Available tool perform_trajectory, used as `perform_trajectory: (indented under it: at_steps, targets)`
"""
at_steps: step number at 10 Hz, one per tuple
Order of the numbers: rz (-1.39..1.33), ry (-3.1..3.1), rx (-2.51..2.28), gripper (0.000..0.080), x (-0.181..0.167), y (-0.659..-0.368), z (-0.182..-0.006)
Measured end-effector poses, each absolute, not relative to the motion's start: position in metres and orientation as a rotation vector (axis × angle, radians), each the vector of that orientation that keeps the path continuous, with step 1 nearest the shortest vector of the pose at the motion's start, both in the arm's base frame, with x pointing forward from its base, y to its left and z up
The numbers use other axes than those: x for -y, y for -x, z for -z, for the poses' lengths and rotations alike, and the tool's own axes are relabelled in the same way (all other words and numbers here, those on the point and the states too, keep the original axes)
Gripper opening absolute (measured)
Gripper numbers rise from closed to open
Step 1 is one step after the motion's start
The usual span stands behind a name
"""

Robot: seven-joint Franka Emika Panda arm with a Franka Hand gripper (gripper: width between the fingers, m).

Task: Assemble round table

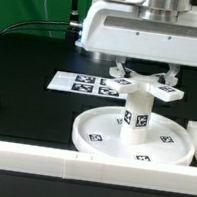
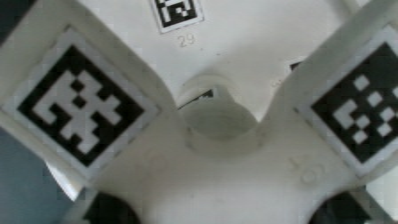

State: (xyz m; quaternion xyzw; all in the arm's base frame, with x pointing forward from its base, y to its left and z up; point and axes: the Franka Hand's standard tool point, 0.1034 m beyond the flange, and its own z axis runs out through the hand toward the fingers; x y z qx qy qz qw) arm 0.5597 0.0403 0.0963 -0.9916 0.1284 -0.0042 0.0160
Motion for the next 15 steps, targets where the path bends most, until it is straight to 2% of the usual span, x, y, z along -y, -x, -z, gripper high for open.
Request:
perform_trajectory:
  at_steps: [6,11,12,13,14,15]
  targets:
    - [0.029,2.728,-1.342,0.0445,-0.040,-0.559,-0.097]
    - [-0.010,2.437,-1.811,0.0445,-0.039,-0.559,-0.097]
    - [-0.012,2.441,-1.806,0.0514,-0.040,-0.559,-0.097]
    - [-0.041,2.477,-1.766,0.0514,-0.041,-0.558,-0.101]
    - [-0.058,2.496,-1.736,0.0626,-0.043,-0.560,-0.109]
    - [-0.061,2.506,-1.712,0.0626,-0.044,-0.562,-0.117]
